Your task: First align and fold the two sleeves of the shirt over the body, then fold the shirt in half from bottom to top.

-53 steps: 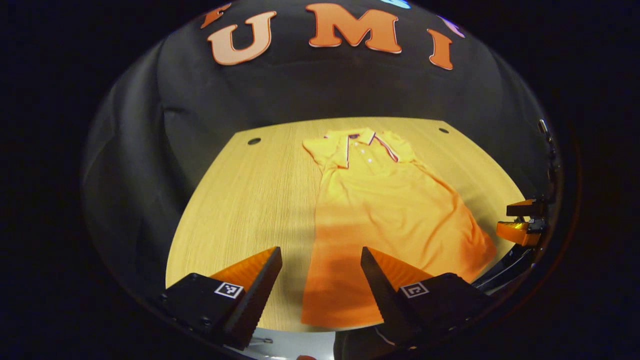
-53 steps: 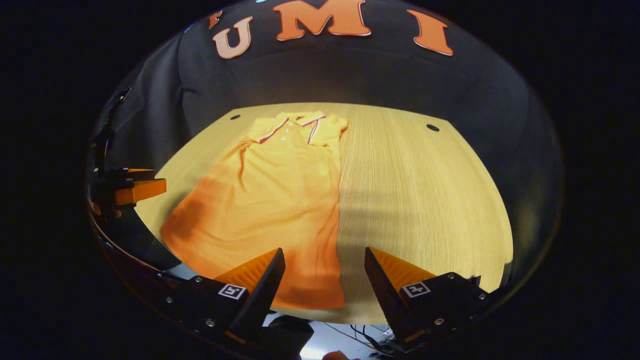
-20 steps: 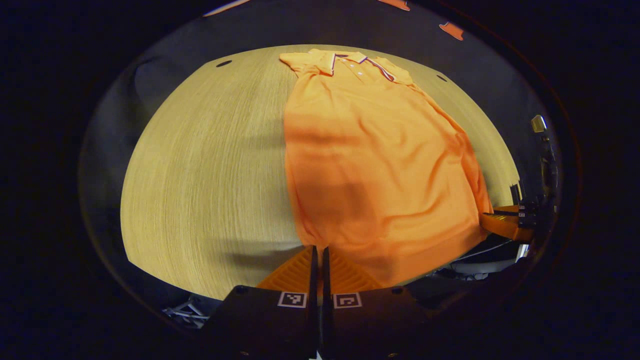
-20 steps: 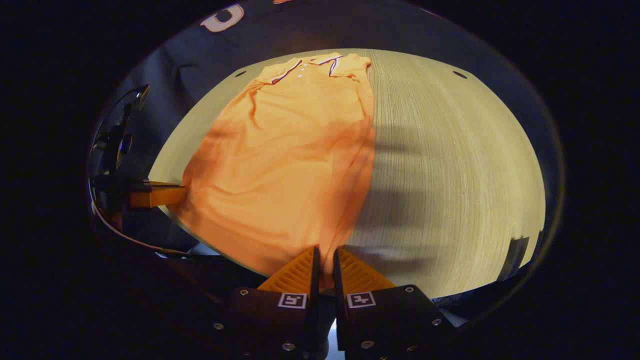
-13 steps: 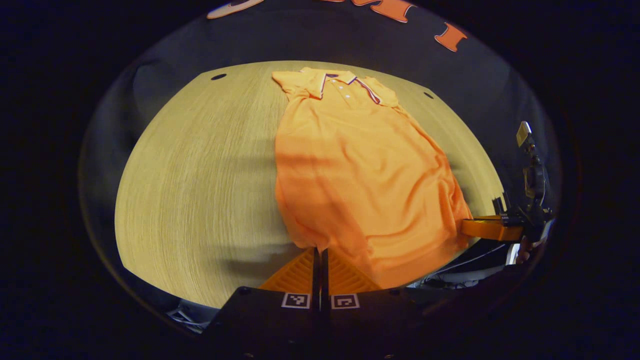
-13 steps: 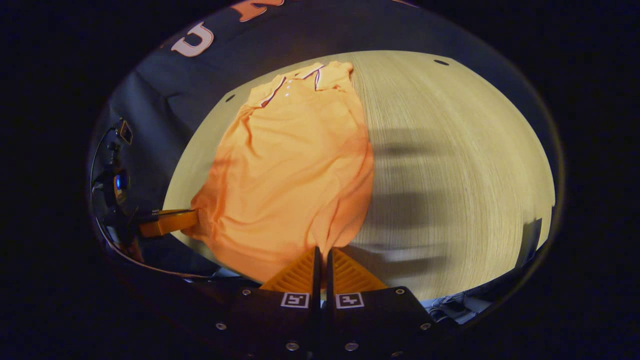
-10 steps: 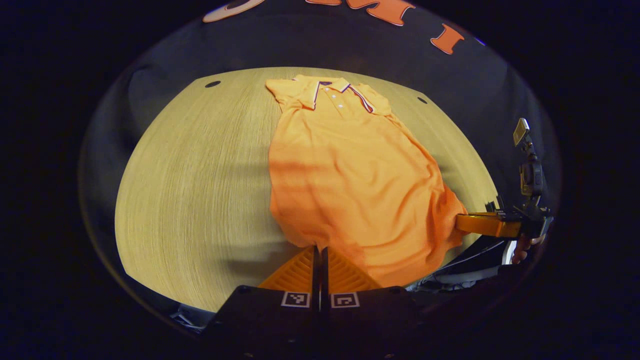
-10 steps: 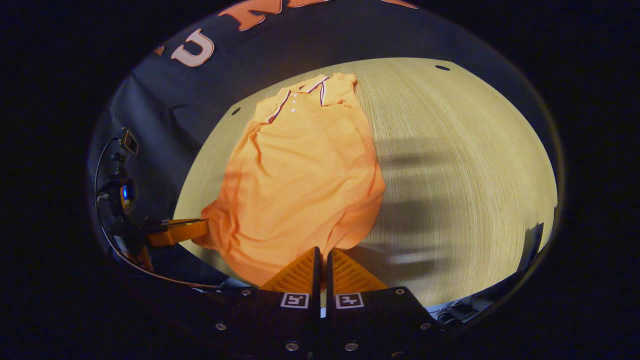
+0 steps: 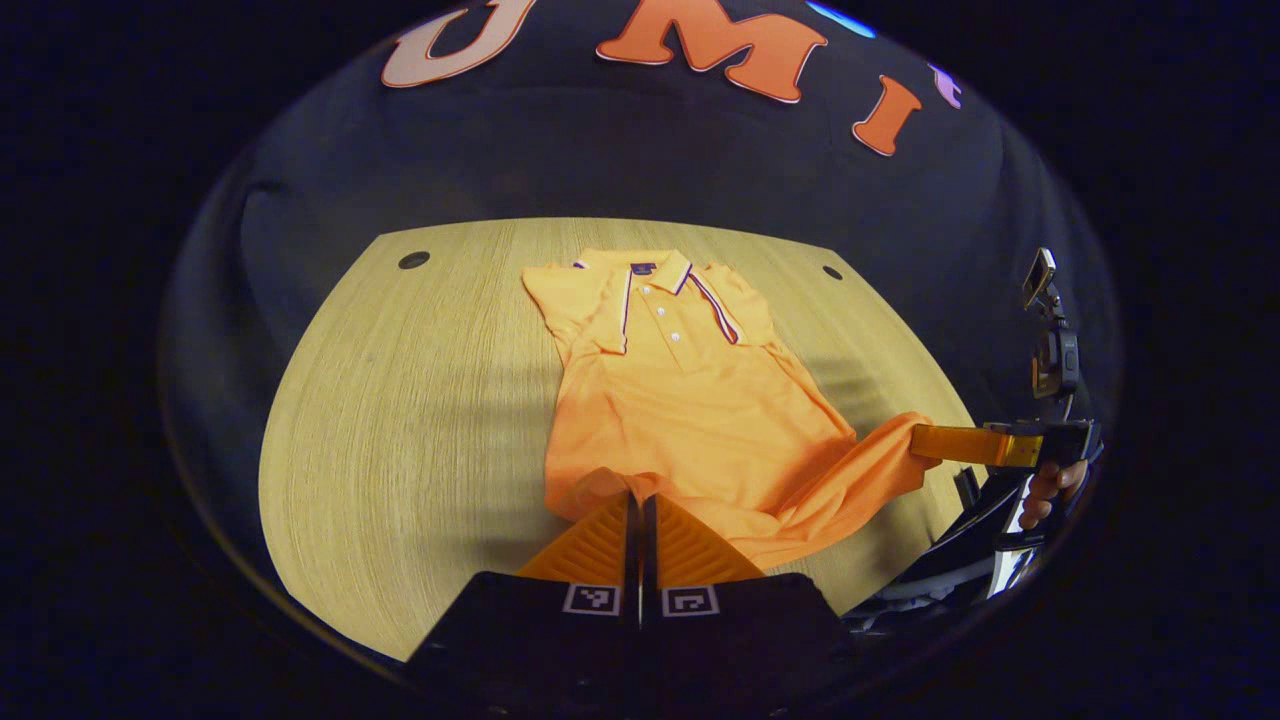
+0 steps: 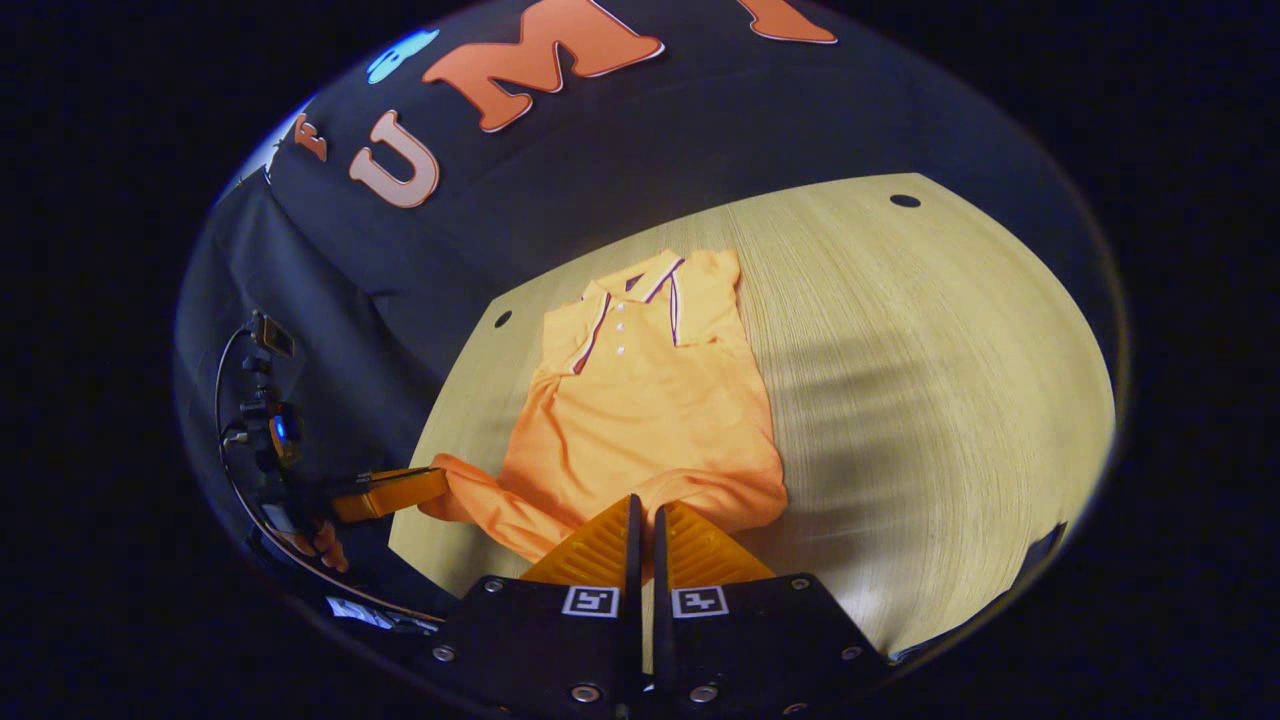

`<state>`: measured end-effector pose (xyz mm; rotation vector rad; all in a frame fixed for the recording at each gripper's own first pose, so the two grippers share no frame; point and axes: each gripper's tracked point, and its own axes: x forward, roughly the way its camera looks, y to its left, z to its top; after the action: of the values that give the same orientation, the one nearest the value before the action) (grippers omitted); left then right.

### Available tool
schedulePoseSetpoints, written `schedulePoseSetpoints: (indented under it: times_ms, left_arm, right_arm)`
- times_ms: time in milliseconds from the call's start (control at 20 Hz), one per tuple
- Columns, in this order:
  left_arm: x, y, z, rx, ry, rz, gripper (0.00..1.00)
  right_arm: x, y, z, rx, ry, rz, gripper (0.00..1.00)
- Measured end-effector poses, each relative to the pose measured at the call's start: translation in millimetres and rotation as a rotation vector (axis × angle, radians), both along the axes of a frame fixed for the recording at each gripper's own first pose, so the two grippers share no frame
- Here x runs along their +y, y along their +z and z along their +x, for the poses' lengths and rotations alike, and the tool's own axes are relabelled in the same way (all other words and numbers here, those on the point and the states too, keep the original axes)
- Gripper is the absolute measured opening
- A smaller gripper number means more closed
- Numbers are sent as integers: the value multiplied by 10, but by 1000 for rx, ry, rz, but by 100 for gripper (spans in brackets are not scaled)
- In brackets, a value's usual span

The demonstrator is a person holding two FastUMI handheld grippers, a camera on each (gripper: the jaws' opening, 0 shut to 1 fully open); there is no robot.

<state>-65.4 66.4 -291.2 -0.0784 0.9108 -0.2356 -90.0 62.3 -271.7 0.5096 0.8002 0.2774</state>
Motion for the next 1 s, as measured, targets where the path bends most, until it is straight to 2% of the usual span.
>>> schedulePoseSetpoints:
  times_ms: [400, 700, 1000]
  left_arm:
    - [156, 384, 1081, -99, -16, -8, 1]
    - [218, 382, 1914, -123, -33, -1, 1]
    - [399, 219, 2619, -112, -8, 7, 1]
  right_arm:
    - [-119, 379, 867, -75, -23, -76, 5]
    - [-137, 547, 1598, -103, -9, -144, 5]
    - [-88, 448, 2283, -80, -6, -179, 5]
